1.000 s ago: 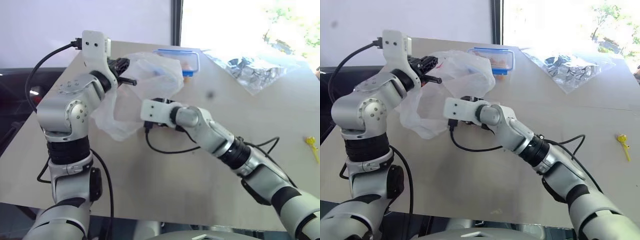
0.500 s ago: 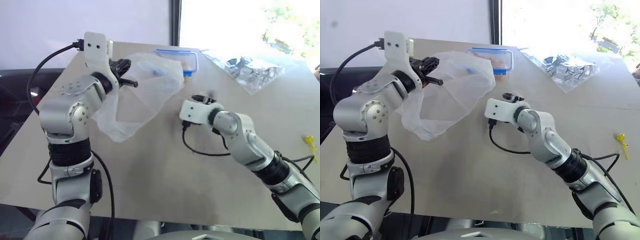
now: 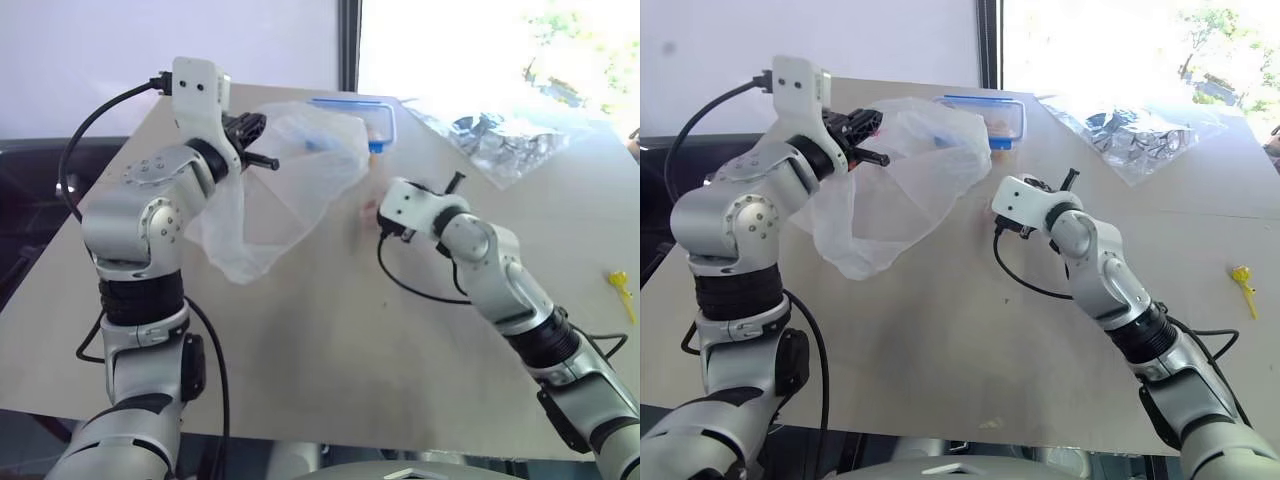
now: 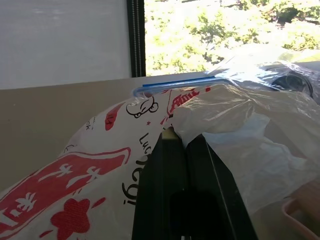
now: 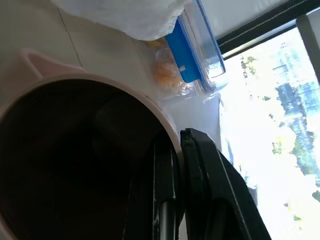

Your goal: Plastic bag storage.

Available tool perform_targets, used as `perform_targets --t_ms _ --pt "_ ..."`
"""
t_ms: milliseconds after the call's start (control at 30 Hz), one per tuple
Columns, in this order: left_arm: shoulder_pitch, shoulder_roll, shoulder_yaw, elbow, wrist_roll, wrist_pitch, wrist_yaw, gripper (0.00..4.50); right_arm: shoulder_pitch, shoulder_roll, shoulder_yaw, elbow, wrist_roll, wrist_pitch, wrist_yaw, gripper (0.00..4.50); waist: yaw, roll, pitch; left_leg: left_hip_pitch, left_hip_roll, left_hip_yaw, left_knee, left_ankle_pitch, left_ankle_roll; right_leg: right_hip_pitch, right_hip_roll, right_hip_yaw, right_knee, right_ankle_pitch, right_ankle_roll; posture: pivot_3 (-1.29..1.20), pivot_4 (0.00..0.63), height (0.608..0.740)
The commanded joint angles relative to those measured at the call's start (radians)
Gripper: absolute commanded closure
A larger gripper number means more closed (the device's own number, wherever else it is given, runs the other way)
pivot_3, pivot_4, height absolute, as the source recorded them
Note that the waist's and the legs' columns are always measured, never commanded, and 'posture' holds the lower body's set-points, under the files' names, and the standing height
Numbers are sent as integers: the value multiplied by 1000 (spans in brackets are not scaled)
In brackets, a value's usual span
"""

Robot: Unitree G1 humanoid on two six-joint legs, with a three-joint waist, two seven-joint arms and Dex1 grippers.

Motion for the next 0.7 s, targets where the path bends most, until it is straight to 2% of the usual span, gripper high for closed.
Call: perform_targets --t_ms 33,167,300,500,700 --pt "-44 9 23 -27 -15 7 -7 4500 -1 45 -123 -179 167 42 92 4470 0 0 0 0 0 0 0 0 0 0 0 0 0 0 0 0 150 740" --pt "-58 -2 26 -42 -40 36 -13 4500 -3 93 -94 -242 293 55 177 4470 -1 0 0 0 0 0 0 0 0 0 0 0 0 0 0 0 150 740" --pt "-61 -7 32 -90 -128 98 -67 4500 -70 185 -73 -128 310 6 108 4470 -1 0 0 0 0 0 0 0 0 0 1 0 0 0 0 0 150 740" --pt "-103 -68 148 -176 -386 321 -90 4500 -252 291 -13 278 217 -302 -53 4470 -3 0 1 0 0 -1 0 0 0 0 0 0 1 0 0 0 150 740" --pt "-175 -191 315 -155 -519 453 57 4500 -424 485 -83 787 274 -617 -203 4470 -14 -1 2 0 0 -1 0 0 0 0 0 0 1 0 0 0 150 740"
